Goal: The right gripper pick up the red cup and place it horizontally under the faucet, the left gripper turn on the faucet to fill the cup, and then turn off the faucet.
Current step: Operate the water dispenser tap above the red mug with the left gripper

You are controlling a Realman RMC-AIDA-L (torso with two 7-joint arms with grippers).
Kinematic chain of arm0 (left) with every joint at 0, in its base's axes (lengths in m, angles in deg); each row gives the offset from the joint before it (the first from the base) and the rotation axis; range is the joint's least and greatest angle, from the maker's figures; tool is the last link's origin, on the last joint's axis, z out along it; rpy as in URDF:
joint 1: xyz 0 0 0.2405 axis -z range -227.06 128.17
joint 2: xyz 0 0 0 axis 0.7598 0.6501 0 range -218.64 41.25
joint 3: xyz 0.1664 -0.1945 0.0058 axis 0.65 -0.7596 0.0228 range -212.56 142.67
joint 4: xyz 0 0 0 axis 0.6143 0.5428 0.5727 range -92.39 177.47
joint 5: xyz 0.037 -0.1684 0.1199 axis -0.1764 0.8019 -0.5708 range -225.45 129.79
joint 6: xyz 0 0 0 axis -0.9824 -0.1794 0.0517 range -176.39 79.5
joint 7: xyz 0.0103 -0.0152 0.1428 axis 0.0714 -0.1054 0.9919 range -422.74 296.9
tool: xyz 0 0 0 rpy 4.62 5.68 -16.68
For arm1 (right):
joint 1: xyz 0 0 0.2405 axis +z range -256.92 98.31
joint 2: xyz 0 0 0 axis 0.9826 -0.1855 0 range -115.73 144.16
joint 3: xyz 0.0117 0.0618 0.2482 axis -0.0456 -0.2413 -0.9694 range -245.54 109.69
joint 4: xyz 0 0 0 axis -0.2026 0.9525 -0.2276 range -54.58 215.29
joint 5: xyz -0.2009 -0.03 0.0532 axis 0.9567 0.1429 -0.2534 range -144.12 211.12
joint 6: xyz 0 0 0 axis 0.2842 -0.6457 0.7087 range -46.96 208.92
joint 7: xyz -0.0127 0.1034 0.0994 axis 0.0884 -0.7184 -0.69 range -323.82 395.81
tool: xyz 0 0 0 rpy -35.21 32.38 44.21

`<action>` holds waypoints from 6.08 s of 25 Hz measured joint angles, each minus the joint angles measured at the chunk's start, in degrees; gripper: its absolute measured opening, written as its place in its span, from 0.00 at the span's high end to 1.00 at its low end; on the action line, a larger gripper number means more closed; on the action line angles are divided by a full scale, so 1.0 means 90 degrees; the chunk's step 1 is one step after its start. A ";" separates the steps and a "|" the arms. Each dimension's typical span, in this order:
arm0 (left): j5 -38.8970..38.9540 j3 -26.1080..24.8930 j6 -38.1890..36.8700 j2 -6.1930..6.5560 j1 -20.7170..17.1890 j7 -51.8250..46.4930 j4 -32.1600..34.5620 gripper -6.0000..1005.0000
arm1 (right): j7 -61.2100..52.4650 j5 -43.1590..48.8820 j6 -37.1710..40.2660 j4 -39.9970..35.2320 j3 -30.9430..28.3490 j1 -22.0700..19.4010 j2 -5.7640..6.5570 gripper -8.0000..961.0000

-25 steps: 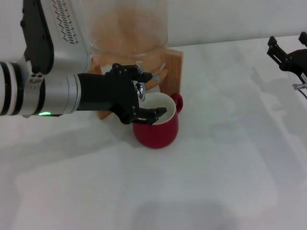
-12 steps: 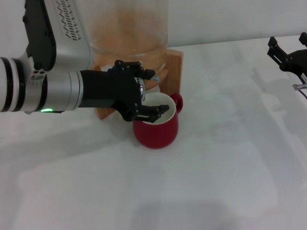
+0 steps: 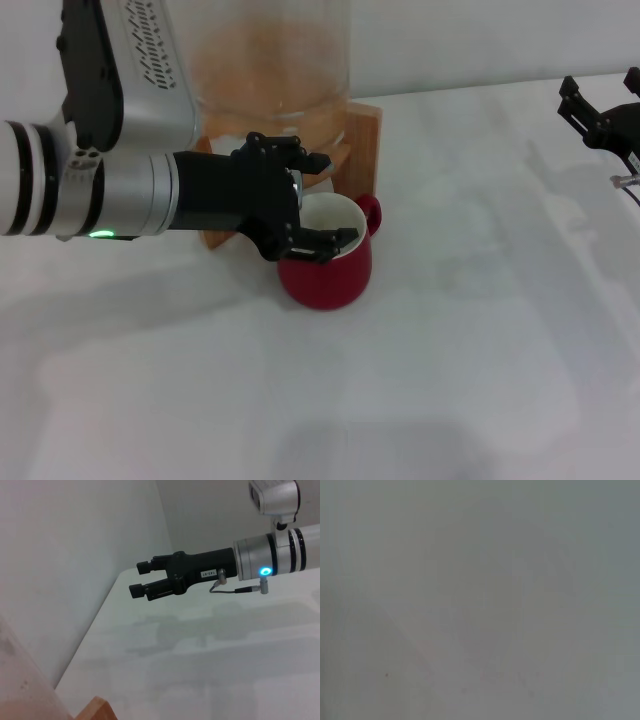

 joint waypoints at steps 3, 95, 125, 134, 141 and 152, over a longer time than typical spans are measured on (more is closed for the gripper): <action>0.0000 -0.0004 0.0003 -0.0001 0.0001 0.0006 -0.0015 0.19 | 0.0000 0.0000 0.0004 0.0000 0.0002 -0.0003 0.0000 0.09; 0.0059 -0.0351 0.0136 0.0009 0.0588 0.0391 -0.0675 0.19 | 0.0000 0.0001 0.0029 0.0000 -0.0022 -0.0092 0.0000 0.09; 0.0079 -0.0489 0.0152 0.0009 0.0601 0.0547 -0.0726 0.19 | -0.0007 0.0000 0.0087 0.0000 0.0012 -0.0107 0.0000 0.09; 0.0085 -0.0462 0.0180 0.0009 0.0609 0.0548 -0.0756 0.19 | -0.0010 0.0000 0.0095 0.0000 0.0002 -0.0115 0.0000 0.09; 0.0090 -0.0449 0.0252 0.0000 0.0626 0.0546 -0.0821 0.19 | -0.0011 0.0000 0.0109 0.0000 0.0000 -0.0106 0.0000 0.09; 0.0079 -0.0492 0.0232 0.0009 0.0861 0.0627 -0.1052 0.19 | -0.0010 0.0000 0.0108 0.0000 -0.0012 -0.0107 0.0000 0.09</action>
